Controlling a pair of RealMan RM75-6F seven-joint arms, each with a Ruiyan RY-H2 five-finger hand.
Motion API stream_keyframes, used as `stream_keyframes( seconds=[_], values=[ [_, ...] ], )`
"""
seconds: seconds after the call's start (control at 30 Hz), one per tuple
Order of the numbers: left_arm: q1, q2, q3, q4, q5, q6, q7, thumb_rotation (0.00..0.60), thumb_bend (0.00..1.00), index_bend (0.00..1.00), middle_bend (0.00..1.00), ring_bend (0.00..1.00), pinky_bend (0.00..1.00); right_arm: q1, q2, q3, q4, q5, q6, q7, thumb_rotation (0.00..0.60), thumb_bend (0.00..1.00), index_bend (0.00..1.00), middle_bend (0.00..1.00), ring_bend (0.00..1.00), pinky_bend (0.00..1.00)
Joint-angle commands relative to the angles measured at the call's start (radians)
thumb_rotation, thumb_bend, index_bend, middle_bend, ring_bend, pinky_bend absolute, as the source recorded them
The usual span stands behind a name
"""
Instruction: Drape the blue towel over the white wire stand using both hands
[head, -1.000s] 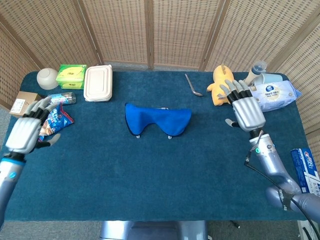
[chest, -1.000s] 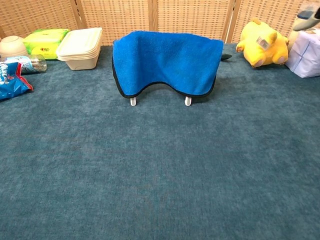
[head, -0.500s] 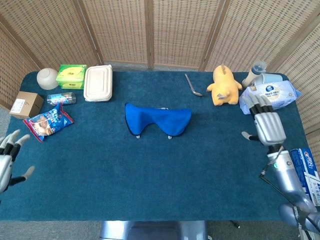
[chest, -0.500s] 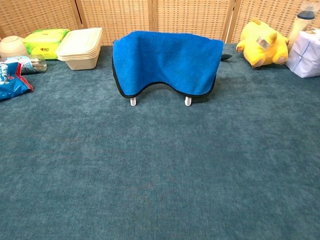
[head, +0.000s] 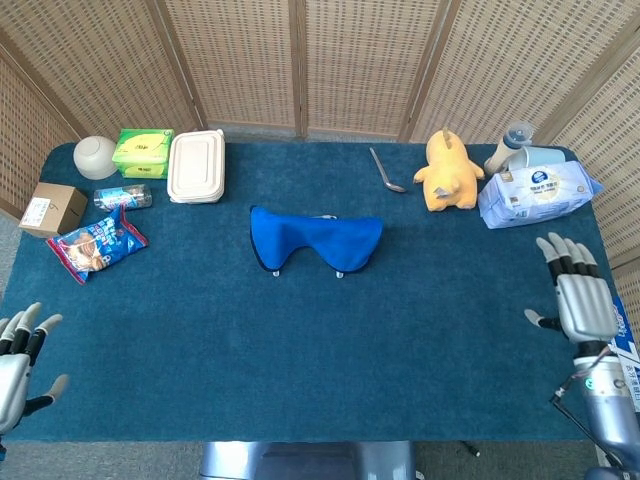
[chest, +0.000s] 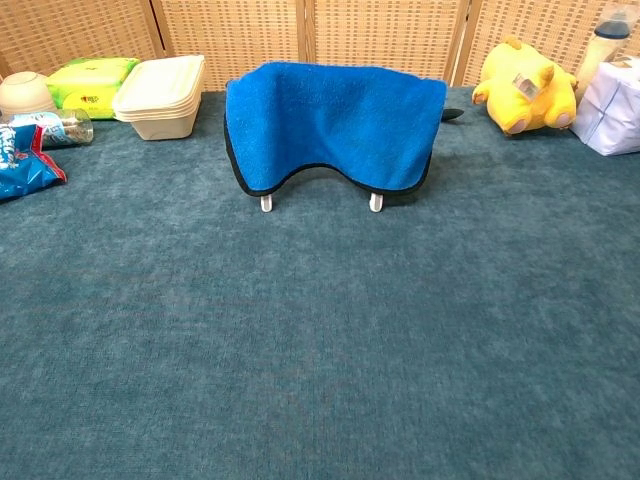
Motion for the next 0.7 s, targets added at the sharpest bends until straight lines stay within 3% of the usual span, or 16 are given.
stream_keyframes(
  seconds=[0.03, 0.3, 0.7],
  values=[
    [0.002, -0.011, -0.005, -0.005, 0.002, -0.012, 0.007, 0.6, 0.38, 0.16, 0.01, 0.0, 0.0, -0.041, 0.028, -0.005, -0.047, 0.045, 0.014, -0.03, 0.6, 0.0, 0.06, 0.05, 0.0, 0.0],
    [0.013, -0.031, -0.03, -0.004, -0.004, -0.008, 0.05, 0.6, 0.38, 0.16, 0.03, 0.0, 0.0, -0.12, 0.02, -0.009, -0.059, 0.059, 0.095, -0.037, 0.6, 0.01, 0.07, 0.05, 0.0, 0.0],
    [0.038, -0.015, -0.06, -0.001, 0.013, 0.021, -0.001, 0.6, 0.38, 0.2, 0.06, 0.0, 0.0, -0.18, 0.014, 0.0, -0.08, 0.038, 0.151, -0.038, 0.6, 0.01, 0.06, 0.05, 0.0, 0.0]
  ],
)
